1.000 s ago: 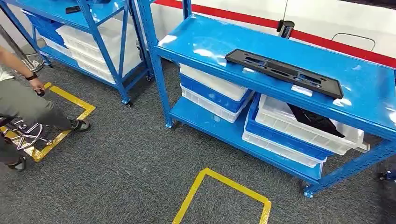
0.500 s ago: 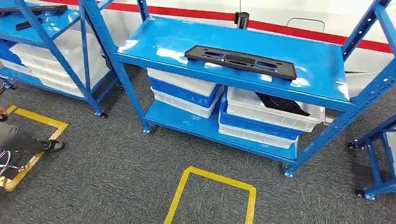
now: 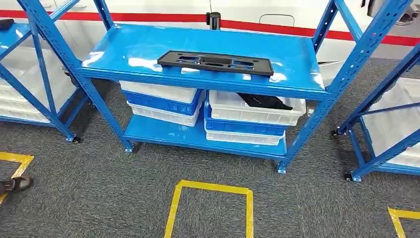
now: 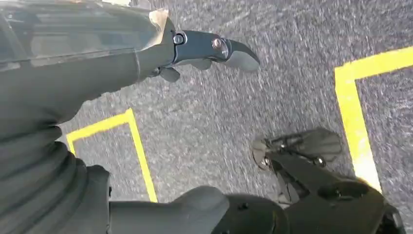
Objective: Take the parts from the cabinet and place them on the table.
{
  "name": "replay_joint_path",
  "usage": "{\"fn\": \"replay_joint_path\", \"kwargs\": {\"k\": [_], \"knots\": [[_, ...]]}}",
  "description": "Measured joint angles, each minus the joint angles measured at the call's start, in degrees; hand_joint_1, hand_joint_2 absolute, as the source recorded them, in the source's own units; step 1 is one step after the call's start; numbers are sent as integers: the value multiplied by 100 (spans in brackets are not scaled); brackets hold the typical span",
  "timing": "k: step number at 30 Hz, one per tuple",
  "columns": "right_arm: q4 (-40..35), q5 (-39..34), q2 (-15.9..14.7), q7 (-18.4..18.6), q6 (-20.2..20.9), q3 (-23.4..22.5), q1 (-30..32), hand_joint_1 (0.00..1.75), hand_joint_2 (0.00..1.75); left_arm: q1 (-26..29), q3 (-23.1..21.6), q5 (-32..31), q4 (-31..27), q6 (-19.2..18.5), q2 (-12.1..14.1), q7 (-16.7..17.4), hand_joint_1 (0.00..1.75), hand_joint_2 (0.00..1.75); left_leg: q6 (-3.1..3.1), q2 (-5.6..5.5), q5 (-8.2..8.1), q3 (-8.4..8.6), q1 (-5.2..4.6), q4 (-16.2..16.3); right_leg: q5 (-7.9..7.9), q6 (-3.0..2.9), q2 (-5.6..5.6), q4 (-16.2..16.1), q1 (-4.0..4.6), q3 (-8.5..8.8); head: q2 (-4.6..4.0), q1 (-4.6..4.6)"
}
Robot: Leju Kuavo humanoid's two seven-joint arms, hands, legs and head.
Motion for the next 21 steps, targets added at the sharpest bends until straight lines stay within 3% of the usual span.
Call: {"fn": "replay_joint_path", "kwargs": {"k": [1, 2, 3, 4, 5, 6, 7, 9, 10, 11, 12, 14, 15, 16, 17, 18, 19, 20, 21], "knots": [[0, -9, 2, -11, 4, 0, -1, 0, 0, 9, 0, 0, 0, 0, 7, 0, 0, 175, 6, 55, 11, 37, -33, -65, -107, 7, -351, 156, -10, -100, 0, -7], [0, -18, 4, -15, 11, 0, -18, 0, 0, 13, 2, 0, 2, 0, 4, 0, 0, 175, 37, 152, 22, 38, -34, -68, -326, -15, -519, 487, -13, -276, 0, 47], [0, -11, 0, -15, 13, 0, -32, 0, 175, 24, 7, 0, 2, 0, 2, 0, 0, 175, 35, 247, 19, 26, -39, -65, -554, -16, -590, 950, -35, -506, 0, 52], [0, 18, -2, -15, -2, 4, -36, 0, 0, 33, 9, 0, 4, 0, 2, 4, 0, 175, 32, 318, 15, 17, -40, -63, -738, 6, -621, 1407, -67, -726, 0, 46], [0, 28, -2, -13, -43, 19, -29, 0, 0, 32, 13, 0, 4, 0, 2, 4, 0, 175, 28, 377, 13, 9, -38, -61, -818, 62, -637, 1694, -101, -857, 0, 46], [0, 39, -9, 2, -53, 33, -12, 0, 0, 31, 13, 0, 4, 0, 0, 4, 0, 175, 23, 431, 13, 9, -26, -59, -780, 133, -652, 1687, -142, -833, 0, 50], [0, 63, -22, 50, -52, 37, 4, 0, 0, 28, 15, -2, 4, -4, -11, -2, 0, 175, -3, 464, 5, 13, -7, -53, -650, 229, -672, 1387, -186, -646, 0, 46], [0, 109, -35, 136, -57, 57, 7, 0, 0, 25, 15, -20, 4, -20, -17, -48, 0, 175, -86, 502, -31, 21, 38, -2, -307, 404, -770, 333, -282, -26, 0, 50], [0, 122, -24, 162, -59, 79, 0, 0, 175, 18, 15, -20, 2, -20, -7, -61, 0, 175, -146, 516, -61, 6, 26, 44, -243, 415, -883, -52, -317, 175, 0, 72], [0, 122, -19, 175, -61, 94, -12, 0, 175, 16, 15, -20, 4, -20, -9, -70, 0, 175, -227, 530, -124, 9, -3, 95, -197, 325, -856, -46, -244, 202, 0, 83], [0, 122, -20, 190, -63, 103, -10, 0, 175, 13, 15, -20, 4, -20, -9, -77, 0, 175, -256, 530, -123, 29, -7, 83, -199, 237, -842, -16, -246, 192, 0, 41], [0, 131, -26, 260, -66, 124, 0, 0, 175, 4, 15, -20, 2, -48, -11, -116, 0, 175, -287, 549, -109, 61, 20, 60, -202, 172, -816, -4, -219, 170, 0, 37], [0, 149, -28, 304, -66, 131, -2, 0, 175, 2, 15, -20, 2, -72, -13, -149, 0, 175, -321, 540, -133, 45, 60, 77, -174, 109, -791, -19, -285, 196, 0, 35], [0, 155, -22, 341, -63, 140, 0, 0, 175, 0, 18, -20, 2, -94, -11, -166, 0, 175, -353, 384, -274, 4, 76, 215, -169, 91, -771, -10, -264, 196, 0, 35], [0, 157, -22, 367, -59, 144, -4, 0, 175, 4, 20, -20, 2, -110, -13, -173, 0, 175, -284, 370, -283, -1, 49, 200, -170, 93, -771, -4, -220, 194, 0, 22], [0, 155, -20, 389, -46, 146, -10, 0, 175, 0, 22, -20, 2, -123, -11, -175, 0, 175, -51, 341, -49, 18, 32, 75, -184, 73, -748, 3, -175, 204, 0, 0], [0, 155, -9, 411, -20, 149, -14, 0, 175, -2, 22, -20, 2, -131, -9, -175, 0, 175, -69, 345, -161, 25, 56, 75, -185, 62, -735, -18, -142, 208, 0, 22], [0, 155, -11, 426, 13, 149, -12, 0, 0, -14, 24, -28, 2, -131, -9, -173, 0, 175, -149, 361, -114, 26, 66, 68, -192, 51, -724, -14, -131, 203, 0, -5], [0, 151, -15, 431, 53, 149, -5, 0, 0, -17, 22, -39, 2, -131, -11, -168, 0, 175, -214, 362, -113, 38, 71, 45, -194, 45, -725, -13, -126, 201, 0, 7]]}}
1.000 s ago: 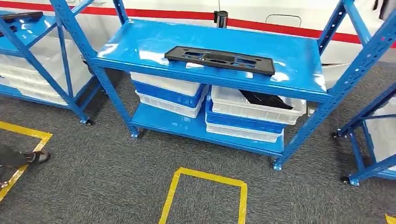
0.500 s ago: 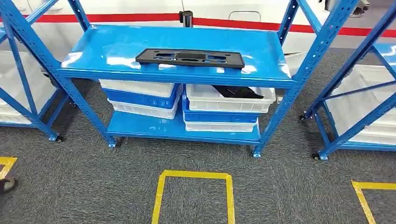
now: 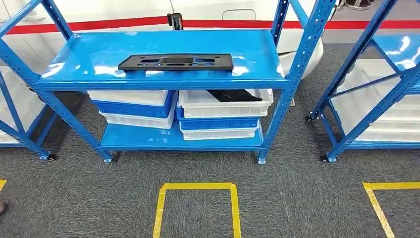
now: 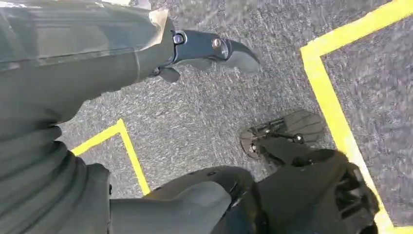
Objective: Take the parts from the cabinet and place them on the table.
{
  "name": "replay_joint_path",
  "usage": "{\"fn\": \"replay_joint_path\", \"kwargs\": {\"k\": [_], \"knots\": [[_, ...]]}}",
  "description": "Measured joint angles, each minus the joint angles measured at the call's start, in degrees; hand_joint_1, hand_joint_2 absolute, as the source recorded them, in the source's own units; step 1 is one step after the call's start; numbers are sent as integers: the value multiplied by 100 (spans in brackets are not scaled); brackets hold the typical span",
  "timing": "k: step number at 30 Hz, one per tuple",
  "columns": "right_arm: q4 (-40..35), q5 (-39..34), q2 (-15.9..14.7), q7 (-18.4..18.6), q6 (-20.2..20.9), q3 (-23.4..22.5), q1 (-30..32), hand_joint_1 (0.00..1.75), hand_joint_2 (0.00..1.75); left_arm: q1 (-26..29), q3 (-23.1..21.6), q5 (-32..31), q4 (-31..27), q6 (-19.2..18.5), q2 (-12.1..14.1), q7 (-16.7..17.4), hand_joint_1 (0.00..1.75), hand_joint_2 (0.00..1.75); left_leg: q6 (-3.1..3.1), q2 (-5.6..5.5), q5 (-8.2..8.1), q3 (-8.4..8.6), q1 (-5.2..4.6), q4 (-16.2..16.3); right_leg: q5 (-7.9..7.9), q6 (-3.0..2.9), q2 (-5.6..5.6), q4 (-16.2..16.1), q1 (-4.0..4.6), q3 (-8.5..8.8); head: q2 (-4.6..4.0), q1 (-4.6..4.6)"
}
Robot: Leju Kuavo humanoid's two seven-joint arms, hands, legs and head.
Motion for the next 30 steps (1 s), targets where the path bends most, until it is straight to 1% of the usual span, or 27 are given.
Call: {"fn": "replay_joint_path", "kwargs": {"k": [3, 5, 6, 7, 9, 13, 16, 21, 30], "knots": [[0, -48, 4, -2, 52, 0, -4, 0, 0, 3, 4, -5, 0, -9, 2, 15, 0, 175, -9, -2, 10, -1, 3, -5, 1, -1, -1, 1, 3, -4, 0, 0], [0, -55, 4, -2, 65, 0, -5, 0, 0, 2, 7, -5, 0, -15, 2, 15, 0, 175, -30, -2, 22, -1, 4, -8, 1, -1, -1, 2, 6, -4, 0, -2], [0, -55, 4, -2, 70, 0, -5, 0, 175, 2, 9, -5, 0, -15, 2, 15, 0, 175, -35, -2, 23, -2, 4, -9, 1, -1, 0, 2, 7, -5, 0, -2], [0, -57, 4, -2, 87, 0, -5, 0, 175, 2, 13, -5, 0, 4, 2, 15, 0, 175, -41, -1, 23, -1, 3, -9, 0, -1, 0, 2, 9, -4, 0, 0], [0, -61, 0, -13, 129, 0, -6, 0, 175, 1, 24, -33, 0, 44, 2, 13, 0, 175, -94, 0, 19, -1, 2, -10, 0, 0, 0, 3, 11, -6, 0, 0], [-2, -113, -7, -4, 190, 61, 2, 0, 175, 6, 48, -57, 0, 59, 13, 26, 0, 175, -105, -1, 11, 5, -30, -9, 0, 1, -2, 2, 9, -10, 0, 0], [-20, -468, -33, 17, 253, 414, 73, 0, 175, 48, 44, 35, -22, 59, 35, 35, 0, 175, -104, -1, 8, 4, -49, -7, 1, 3, -2, 2, -7, -9, 0, 2], [-90, -1264, -83, 17, 385, 958, 187, 0, 175, 139, -28, 314, -96, 33, 79, 74, 0, 175, -99, -1, 5, 4, -71, -1, 2, 5, -1, 2, -31, -9, 0, 0], [-275, -2739, -177, -9, 634, 2136, 436, 0, 175, 349, -203, 811, -291, 0, 175, 140, 0, 175, -90, 0, -1, 4, -81, 0, 1, 6, -1, 2, -40, -9, 0, 0]]}}
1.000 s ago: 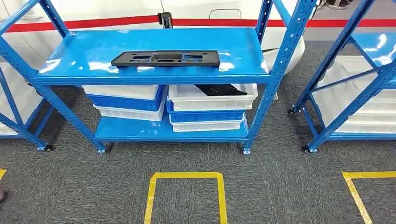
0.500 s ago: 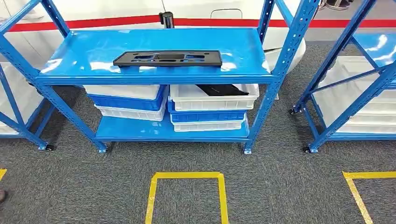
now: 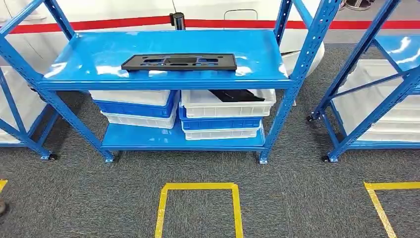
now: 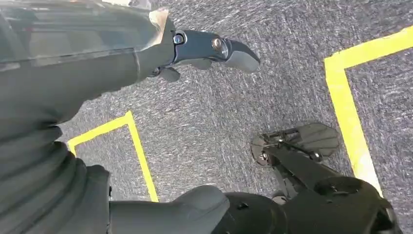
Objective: Take the parts from the cabinet and place them on the table.
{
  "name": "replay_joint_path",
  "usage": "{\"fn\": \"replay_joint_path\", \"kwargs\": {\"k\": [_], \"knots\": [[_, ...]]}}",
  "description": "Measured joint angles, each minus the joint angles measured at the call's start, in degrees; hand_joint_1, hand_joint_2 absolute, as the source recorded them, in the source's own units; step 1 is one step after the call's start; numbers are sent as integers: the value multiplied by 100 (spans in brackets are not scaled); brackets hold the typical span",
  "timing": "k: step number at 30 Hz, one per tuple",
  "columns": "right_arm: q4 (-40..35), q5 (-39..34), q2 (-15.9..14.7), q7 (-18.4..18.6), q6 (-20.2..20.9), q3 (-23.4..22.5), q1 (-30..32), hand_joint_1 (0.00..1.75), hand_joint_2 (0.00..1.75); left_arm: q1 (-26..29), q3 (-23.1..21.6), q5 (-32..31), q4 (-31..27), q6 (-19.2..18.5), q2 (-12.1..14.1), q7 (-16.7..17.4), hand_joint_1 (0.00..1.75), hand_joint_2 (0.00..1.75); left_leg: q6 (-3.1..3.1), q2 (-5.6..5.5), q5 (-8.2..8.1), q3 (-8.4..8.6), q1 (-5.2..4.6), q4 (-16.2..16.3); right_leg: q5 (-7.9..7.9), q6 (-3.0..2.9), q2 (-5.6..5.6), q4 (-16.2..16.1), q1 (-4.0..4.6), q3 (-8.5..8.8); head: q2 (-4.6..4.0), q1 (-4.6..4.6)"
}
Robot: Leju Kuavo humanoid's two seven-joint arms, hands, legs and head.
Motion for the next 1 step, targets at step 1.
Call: {"fn": "replay_joint_path", "kwargs": {"k": [1], "knots": [[-22, -195, -11, -4, 37, 149, 35, 0, 175, 26, -9, 68, -20, -4, 11, 7, 0, 175, 1, 0, -1, -1, 0, 0, 0, 0, 0, 0, 0, 0, 0, 0]]}}
